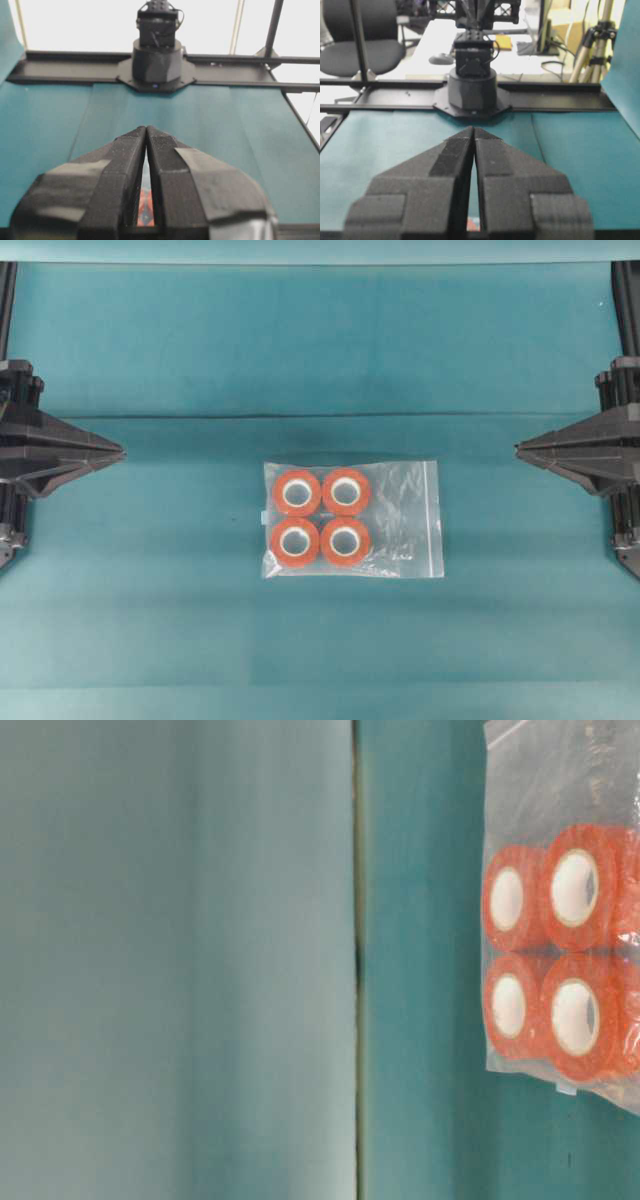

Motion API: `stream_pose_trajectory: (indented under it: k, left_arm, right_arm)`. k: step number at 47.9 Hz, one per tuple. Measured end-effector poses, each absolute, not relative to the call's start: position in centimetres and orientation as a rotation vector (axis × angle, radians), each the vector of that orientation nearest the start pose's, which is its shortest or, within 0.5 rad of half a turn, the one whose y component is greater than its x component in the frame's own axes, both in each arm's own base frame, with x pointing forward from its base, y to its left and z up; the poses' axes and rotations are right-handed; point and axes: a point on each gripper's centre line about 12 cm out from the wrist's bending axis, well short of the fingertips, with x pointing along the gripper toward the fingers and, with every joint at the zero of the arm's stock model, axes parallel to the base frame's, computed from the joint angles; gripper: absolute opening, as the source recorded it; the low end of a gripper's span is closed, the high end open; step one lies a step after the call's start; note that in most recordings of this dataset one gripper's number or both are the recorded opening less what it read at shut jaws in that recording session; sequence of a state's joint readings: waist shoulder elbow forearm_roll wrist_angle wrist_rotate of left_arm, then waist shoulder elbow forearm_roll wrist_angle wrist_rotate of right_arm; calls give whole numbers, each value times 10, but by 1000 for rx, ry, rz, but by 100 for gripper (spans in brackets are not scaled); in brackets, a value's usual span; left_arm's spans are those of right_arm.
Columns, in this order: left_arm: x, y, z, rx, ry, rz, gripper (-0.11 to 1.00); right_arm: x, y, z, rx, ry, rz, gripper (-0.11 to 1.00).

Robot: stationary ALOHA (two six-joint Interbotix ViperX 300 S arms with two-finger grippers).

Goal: Hand over the clear zip bag and make it stand upright.
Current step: 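Move the right gripper toward the right edge of the clear bag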

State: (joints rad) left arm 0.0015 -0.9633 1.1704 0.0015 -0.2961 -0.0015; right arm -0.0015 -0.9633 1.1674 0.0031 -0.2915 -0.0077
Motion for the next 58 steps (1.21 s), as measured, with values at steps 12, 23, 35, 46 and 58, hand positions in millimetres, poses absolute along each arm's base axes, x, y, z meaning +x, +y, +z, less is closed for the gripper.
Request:
stream_pose_trajectory:
  k: [12,23,35,46,58]
  left_arm:
    - [236,3,303,31,-40,11,-1]
    - [261,3,308,35,2,10,-1]
    - [283,3,314,35,40,9,-1]
    - [289,2,314,33,57,7,-1]
    - [290,3,320,30,46,7,-1]
  right_arm:
    - [208,-13,289,303,10,-82,1]
    - [210,-13,278,555,149,-112,1]
    - [211,-25,248,972,261,-255,1]
    - [208,-30,196,1218,435,-433,1]
    - [205,-31,159,1228,531,-528,1]
